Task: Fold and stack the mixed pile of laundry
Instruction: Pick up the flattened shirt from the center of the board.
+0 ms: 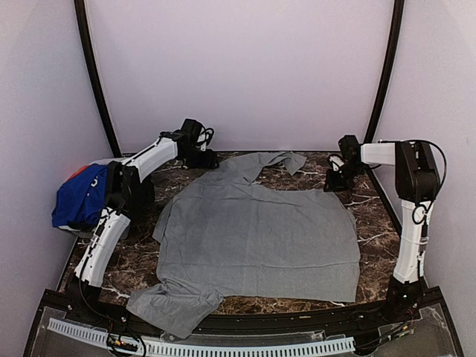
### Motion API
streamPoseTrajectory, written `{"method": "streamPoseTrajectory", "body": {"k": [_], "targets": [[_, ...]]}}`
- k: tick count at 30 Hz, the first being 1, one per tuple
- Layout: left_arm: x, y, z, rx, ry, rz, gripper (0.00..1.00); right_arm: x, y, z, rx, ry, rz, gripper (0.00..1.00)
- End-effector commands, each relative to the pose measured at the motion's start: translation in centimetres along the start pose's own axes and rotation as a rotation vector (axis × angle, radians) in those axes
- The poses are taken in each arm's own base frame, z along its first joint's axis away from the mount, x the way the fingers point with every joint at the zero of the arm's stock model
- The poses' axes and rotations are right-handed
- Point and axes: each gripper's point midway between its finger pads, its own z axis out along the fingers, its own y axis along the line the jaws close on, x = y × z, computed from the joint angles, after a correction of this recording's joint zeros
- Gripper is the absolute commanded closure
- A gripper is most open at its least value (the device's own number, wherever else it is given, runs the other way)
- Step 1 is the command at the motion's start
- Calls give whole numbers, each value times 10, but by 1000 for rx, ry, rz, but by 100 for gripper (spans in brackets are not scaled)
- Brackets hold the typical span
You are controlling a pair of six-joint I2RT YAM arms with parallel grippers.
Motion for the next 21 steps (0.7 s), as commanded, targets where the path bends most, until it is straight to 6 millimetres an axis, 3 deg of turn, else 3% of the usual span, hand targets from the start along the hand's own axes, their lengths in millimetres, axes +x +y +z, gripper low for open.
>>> {"method": "streamPoseTrajectory", "body": {"k": [1,5,7,11,14,16,17,18,21], "targets": [[6,6,-3,-20,40,12,31,12,8,10,-53,55,-4,70],[31,19,13,-67,108,11,32,14,13,11,-58,61,-15,77],[44,24,20,-84,144,12,38,13,15,10,-64,59,-18,84],[57,30,25,-104,185,11,60,10,16,8,-64,49,-18,100],[50,34,15,-117,171,-12,80,2,19,0,-68,16,-20,100],[29,34,-7,-97,124,-47,92,-8,23,-10,-75,-24,-26,100],[29,42,-9,-95,117,-66,96,-12,24,-15,-79,-41,-27,100],[14,37,-26,-77,80,-75,99,-17,26,-20,-84,-61,-28,100],[4,43,-43,-90,33,-60,100,-31,30,-31,-90,-103,-34,100]]}}
